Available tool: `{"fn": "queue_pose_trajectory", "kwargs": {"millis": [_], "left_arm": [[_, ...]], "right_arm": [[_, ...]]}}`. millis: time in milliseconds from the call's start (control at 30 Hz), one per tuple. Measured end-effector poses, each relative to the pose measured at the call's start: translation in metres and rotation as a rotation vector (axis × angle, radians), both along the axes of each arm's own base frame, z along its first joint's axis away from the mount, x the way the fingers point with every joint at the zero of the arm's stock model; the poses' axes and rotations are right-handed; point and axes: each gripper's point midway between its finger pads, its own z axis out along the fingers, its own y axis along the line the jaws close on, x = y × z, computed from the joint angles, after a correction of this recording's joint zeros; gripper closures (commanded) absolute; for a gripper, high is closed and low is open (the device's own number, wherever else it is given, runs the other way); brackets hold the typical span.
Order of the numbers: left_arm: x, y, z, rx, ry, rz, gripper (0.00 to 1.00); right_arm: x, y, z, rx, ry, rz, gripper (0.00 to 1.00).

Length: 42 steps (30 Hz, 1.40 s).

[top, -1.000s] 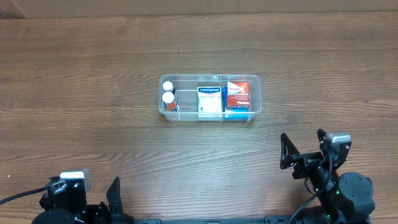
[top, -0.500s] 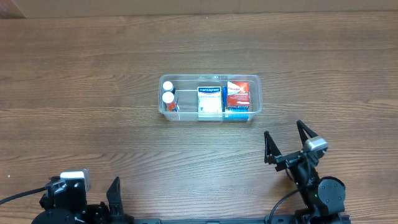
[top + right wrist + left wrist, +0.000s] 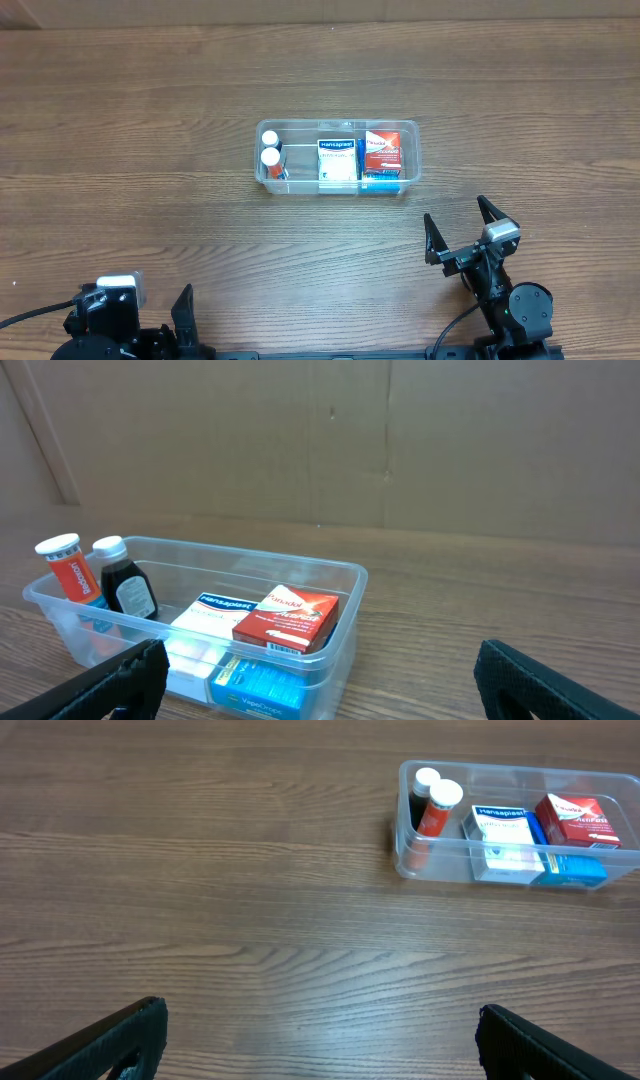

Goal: Pack container

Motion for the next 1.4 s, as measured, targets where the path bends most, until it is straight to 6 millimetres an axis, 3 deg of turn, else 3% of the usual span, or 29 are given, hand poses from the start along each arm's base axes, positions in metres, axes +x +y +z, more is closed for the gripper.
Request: {"fn": "queue_pose_trajectory", "kwargs": {"millis": [567,767,867,1133,1233,1400], "left_arm": [[0.000,0.000,0.000,0.000,0.000,0.003,0.00],[0.010,0.016,0.011,-0.011,-0.088,0.159,0.00],[0.022,0.019,0.005,-0.001,-0.149,0.181,0.00],[0.090,0.009,-0.053,-0.010,-0.365,0.125,0.00],[0.112,0.005,-0.062,-0.026,-0.470,0.105,0.00],[0.134,-0.004,-0.081,-0.054,-0.599,0.060,0.00]], "right_arm": [[0.000,-0.001,0.000,-0.002,0.000,-0.006,0.00],[0.000,-0.001,0.000,-0.002,0.000,-0.007,0.00],[0.000,-0.001,0.000,-0.003,0.001,-0.007,0.00],[0.000,-0.001,0.000,-0.002,0.000,-0.007,0.00],[0.000,-0.001,0.000,-0.002,0.001,-0.007,0.00],[0.000,-0.001,0.000,-0.002,0.001,-0.007,0.00]]}}
